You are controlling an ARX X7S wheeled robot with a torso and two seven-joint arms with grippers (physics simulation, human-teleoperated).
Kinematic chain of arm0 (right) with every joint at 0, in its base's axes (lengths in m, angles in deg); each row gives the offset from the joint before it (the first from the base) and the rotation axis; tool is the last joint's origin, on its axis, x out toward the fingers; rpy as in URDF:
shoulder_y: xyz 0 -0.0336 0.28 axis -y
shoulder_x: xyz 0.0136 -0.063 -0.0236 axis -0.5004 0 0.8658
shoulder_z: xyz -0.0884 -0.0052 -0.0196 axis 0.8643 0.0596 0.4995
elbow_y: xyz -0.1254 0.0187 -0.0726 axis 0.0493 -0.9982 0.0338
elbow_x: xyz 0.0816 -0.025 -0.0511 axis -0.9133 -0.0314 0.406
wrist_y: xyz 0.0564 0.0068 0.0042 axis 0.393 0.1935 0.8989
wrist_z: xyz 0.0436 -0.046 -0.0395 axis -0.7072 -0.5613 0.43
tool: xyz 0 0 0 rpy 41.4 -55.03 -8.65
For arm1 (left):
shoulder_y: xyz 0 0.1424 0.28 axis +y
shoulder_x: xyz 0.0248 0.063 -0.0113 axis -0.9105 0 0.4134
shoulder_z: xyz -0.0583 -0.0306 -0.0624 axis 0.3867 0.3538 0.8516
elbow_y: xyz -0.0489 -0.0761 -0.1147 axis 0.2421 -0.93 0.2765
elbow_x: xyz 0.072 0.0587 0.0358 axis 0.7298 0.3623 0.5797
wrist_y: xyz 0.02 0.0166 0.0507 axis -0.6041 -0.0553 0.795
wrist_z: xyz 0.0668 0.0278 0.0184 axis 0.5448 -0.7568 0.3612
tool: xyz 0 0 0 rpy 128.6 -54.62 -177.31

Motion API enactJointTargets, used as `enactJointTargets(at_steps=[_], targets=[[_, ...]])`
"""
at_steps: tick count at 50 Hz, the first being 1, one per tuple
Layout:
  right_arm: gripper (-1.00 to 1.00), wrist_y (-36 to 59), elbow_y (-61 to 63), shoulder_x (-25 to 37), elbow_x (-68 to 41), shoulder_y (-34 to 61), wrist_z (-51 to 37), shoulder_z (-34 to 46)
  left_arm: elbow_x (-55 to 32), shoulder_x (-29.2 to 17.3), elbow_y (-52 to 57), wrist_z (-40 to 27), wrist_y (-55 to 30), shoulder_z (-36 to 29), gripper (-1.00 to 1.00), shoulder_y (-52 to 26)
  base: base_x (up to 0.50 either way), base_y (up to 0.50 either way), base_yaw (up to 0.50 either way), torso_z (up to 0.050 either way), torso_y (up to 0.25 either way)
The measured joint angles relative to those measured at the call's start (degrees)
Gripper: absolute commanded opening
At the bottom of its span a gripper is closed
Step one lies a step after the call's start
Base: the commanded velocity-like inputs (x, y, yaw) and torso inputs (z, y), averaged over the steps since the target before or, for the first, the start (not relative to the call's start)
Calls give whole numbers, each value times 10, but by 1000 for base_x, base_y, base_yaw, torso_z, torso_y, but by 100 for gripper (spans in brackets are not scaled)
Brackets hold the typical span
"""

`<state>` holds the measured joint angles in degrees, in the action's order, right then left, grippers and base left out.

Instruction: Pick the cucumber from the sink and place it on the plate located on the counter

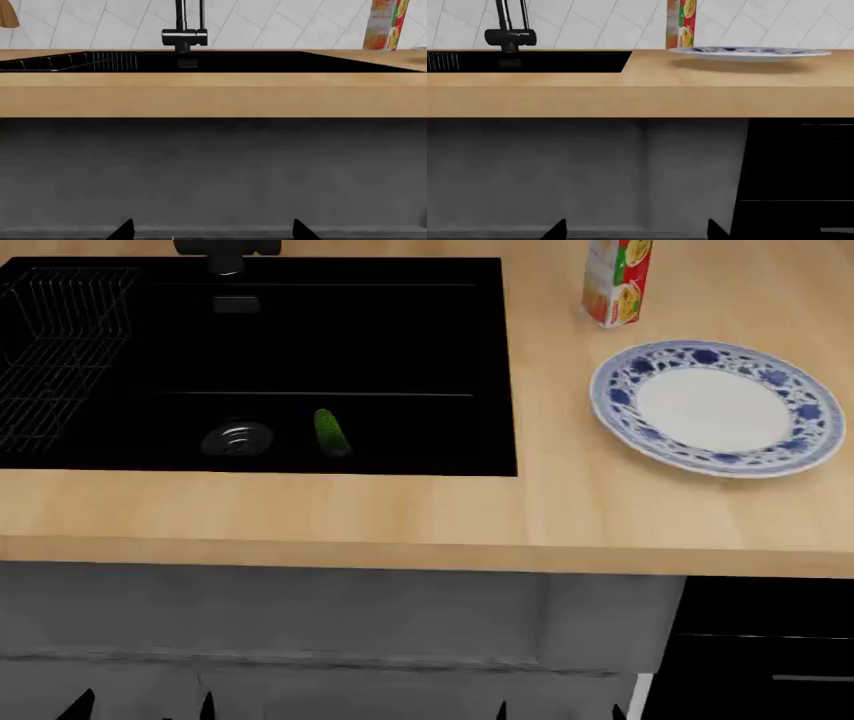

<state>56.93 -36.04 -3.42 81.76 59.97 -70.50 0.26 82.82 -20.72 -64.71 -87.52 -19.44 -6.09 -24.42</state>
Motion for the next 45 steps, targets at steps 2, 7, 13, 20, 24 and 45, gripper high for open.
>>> enactJointTargets(at_steps=[2, 7, 13, 20, 24, 45], targets=[[100, -7, -8, 3, -4, 7, -8, 12, -1, -2, 5, -8, 0, -8, 100, 1, 0, 0, 0, 0, 0], [100, -3, -3, 18, -18, 4, -26, 27, -15, -12, 4, -17, -7, -16, 100, -1, 0, 0, 0, 0, 0], [100, -3, -4, 29, -30, 2, -40, 40, -36, -22, 9, -22, -24, -23, 100, 1, 0, 0, 0, 0, 0], [100, 0, -5, 38, -39, 1, -51, 50, -51, -32, 12, -24, -34, -33, 100, 4, 0, 0, 0, 50, 38], [100, -1, -7, 41, -45, 1, -55, 55, -58, -37, 15, -26, -37, -38, 100, 5, 0, 0, 0, 50, 37], [100, 2, -5, 56, -71, 0, -71, 70, -79, -55, 28, -37, -46, -59, 100, 10, 0, 0, 0, 50, 37]])
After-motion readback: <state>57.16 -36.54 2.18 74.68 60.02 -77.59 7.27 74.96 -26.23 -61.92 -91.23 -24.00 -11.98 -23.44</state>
